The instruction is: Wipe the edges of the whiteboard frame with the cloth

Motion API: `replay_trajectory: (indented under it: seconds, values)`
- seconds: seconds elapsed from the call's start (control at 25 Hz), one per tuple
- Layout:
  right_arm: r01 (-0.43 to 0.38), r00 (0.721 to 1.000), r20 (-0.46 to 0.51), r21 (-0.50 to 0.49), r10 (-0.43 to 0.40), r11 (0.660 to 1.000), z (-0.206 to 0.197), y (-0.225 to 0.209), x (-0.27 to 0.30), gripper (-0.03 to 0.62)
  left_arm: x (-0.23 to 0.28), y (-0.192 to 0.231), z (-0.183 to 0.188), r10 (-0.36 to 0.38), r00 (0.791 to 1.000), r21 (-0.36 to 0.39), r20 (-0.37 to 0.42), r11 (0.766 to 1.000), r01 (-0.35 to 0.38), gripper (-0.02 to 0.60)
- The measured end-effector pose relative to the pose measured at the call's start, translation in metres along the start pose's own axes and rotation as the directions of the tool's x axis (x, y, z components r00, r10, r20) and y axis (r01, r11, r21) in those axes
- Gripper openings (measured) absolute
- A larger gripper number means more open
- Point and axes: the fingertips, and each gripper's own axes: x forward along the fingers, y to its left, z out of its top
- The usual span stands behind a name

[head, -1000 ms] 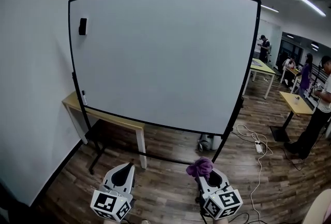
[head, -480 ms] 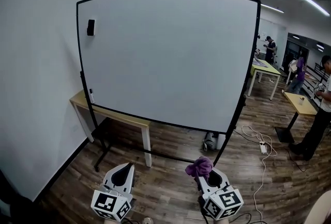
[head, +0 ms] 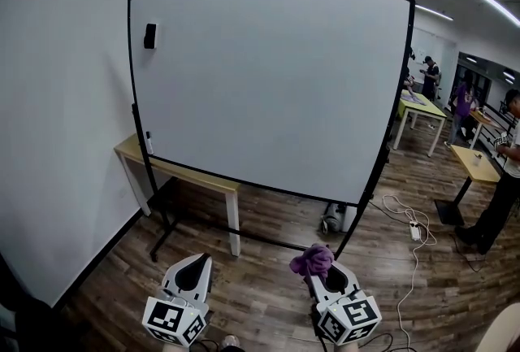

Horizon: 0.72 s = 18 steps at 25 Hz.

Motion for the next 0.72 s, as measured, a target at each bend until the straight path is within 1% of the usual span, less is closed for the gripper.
replay_trajectory:
  seconds: [0.24, 0.72]
  values:
    - [-0.017, 1.0, -0.001, 0.006, 0.017, 1.0, -0.0032, 0.0021, -0.004, 0.106, -0.0033, -0.0044, -0.0012, 0.005, 1.0, 0.001, 0.003, 1.0, -0.005, 0.017]
    - [-0.024, 1.0, 0.006, 0.005, 0.024, 1.0, -0.0026, 0.0035, -0.0013, 0.106, -0.0003, -0.0035, -0.0028, 0.008, 1.0, -0.003, -0.001, 1.0, -0.008, 0.017]
